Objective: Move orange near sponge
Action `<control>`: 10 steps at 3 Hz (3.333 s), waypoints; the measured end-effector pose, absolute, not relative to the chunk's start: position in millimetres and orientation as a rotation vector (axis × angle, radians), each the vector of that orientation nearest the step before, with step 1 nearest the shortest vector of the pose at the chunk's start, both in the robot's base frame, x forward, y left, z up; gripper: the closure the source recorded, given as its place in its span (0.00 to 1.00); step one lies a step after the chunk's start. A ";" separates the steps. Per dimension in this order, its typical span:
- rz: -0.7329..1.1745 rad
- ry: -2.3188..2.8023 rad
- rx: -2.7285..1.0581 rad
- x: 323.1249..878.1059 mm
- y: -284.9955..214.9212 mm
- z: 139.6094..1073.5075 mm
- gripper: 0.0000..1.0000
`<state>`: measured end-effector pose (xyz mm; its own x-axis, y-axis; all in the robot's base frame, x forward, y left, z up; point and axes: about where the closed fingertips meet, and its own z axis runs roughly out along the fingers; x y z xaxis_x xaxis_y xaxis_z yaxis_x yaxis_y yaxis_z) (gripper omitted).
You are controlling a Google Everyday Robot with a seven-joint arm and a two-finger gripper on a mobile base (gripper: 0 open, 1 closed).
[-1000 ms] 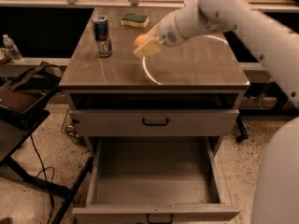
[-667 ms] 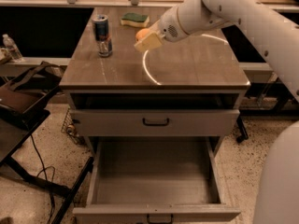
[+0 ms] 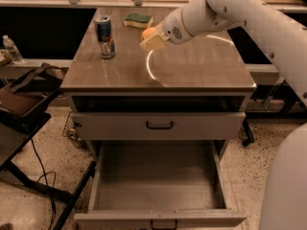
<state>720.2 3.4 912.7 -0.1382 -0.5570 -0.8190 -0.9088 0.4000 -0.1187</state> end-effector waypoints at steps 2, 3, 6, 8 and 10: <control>0.535 1.817 -1.276 720.1 8.4 909.3 1.00; 0.535 1.817 -1.276 720.1 8.4 909.3 1.00; 0.422 1.776 -0.850 856.3 -37.1 948.6 1.00; 0.263 1.810 -0.718 935.2 -92.8 904.7 1.00; 0.289 1.837 -0.700 956.7 -96.6 861.8 1.00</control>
Offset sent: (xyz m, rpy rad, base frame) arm -0.0001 0.0020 -0.0013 0.0000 0.0021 0.0031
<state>956.7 -96.6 861.8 -0.2303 -0.3246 -0.9174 -0.5902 0.7962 -0.1336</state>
